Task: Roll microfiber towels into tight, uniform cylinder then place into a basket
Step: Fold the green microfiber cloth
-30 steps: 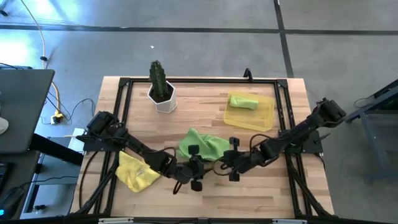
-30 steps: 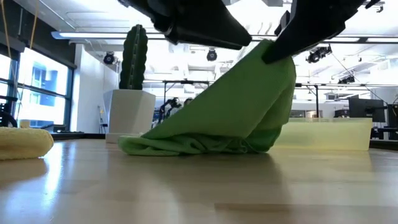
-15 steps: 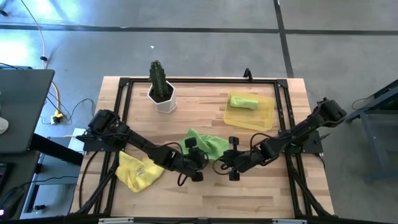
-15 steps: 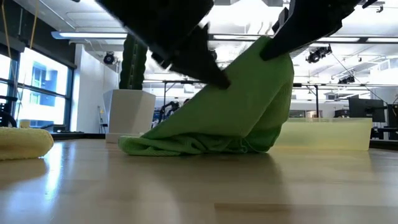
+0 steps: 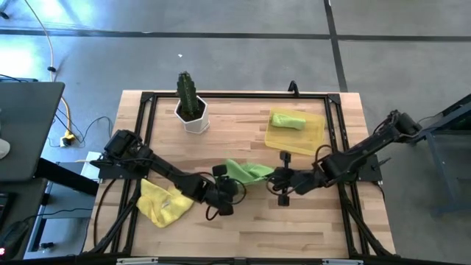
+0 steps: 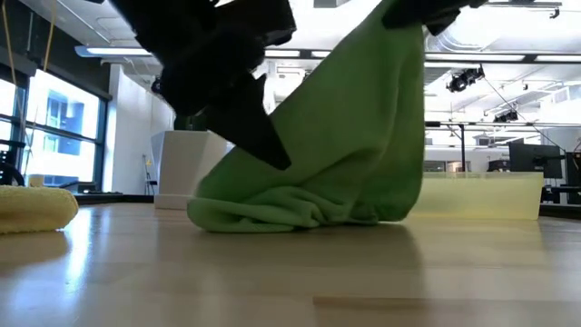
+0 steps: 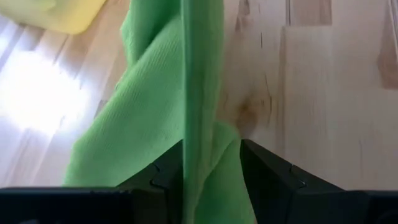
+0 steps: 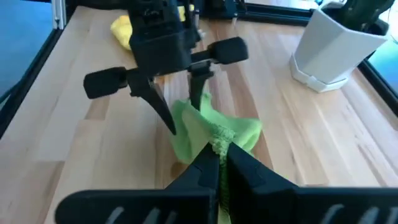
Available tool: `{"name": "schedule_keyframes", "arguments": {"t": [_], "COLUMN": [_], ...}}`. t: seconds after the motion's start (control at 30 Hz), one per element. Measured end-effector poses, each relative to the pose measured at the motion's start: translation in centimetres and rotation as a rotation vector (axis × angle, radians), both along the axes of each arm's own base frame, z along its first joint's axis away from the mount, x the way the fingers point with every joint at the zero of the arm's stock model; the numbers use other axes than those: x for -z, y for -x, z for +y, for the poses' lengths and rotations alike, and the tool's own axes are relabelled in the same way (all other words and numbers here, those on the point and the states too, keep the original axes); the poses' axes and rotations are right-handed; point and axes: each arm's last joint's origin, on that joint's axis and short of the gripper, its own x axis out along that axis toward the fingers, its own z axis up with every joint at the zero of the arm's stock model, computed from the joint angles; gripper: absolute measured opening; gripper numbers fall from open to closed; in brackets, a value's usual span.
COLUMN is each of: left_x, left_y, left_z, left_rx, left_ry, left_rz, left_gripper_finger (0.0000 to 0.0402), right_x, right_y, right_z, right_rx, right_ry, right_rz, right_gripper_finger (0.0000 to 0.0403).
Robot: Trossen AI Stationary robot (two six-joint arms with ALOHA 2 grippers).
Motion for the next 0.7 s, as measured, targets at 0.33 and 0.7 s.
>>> {"name": "schedule_keyframes", "arguments": {"t": [0.33, 0.7], "left_x": [0.7, 1.1], "left_y": [1.2, 2.1], "left_z": [-0.2, 0.1], "left_rx": [-0.024, -0.059], "left_ry": [0.019, 0.015], "left_rz": [0.114, 0.209], "left_gripper_finger": [0.0130, 0.0090], "right_x": [-0.3, -0.2], "right_y": [0.7, 0.8], "right_z": [-0.5, -0.7], "right_rx": [0.041, 0.059], "right_ry": [0.043, 0.070], "right_rz": [0.013, 0.024], "right_gripper_finger": [0.0000, 0.0000]}}
